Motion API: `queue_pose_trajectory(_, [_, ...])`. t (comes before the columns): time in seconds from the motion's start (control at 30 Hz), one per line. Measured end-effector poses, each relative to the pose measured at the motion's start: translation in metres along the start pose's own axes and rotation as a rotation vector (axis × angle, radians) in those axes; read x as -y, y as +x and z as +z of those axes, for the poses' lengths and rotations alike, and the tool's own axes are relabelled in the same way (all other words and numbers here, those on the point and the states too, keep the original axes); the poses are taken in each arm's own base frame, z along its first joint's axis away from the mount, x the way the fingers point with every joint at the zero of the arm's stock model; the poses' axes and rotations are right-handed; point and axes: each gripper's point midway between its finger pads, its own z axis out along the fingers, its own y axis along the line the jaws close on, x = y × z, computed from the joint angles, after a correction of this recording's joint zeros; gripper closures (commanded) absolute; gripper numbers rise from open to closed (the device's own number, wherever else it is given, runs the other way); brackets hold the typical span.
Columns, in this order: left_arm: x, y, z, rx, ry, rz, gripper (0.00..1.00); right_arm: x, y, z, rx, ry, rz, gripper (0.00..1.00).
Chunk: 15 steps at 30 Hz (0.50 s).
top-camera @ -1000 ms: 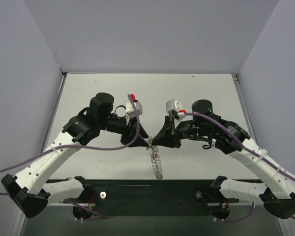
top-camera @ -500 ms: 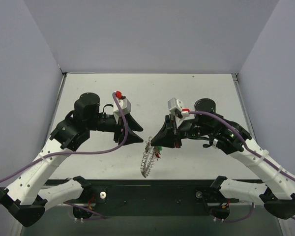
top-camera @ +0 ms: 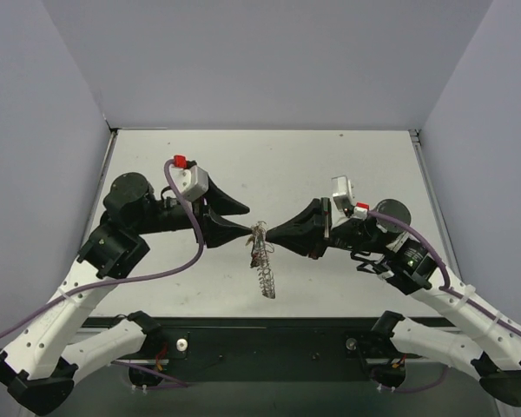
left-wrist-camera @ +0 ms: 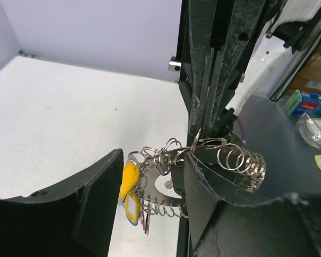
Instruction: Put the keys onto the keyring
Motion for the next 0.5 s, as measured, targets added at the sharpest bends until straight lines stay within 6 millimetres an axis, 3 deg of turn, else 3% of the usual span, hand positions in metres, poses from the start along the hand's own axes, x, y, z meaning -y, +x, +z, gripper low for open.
queue_pose_trajectory(0.27, [0.0, -0.037, -0.003, 0.148, 0.016, 0.033, 0.44, 0.018, -0.016, -0.002, 0.192, 0.101, -0.021, 1.0])
queue_pose_trajectory(0.5, [0.009, -0.044, 0.002, 0.16, 0.142, 0.023, 0.5, 0.015, -0.051, -0.006, 0.318, 0.047, -0.036, 1.0])
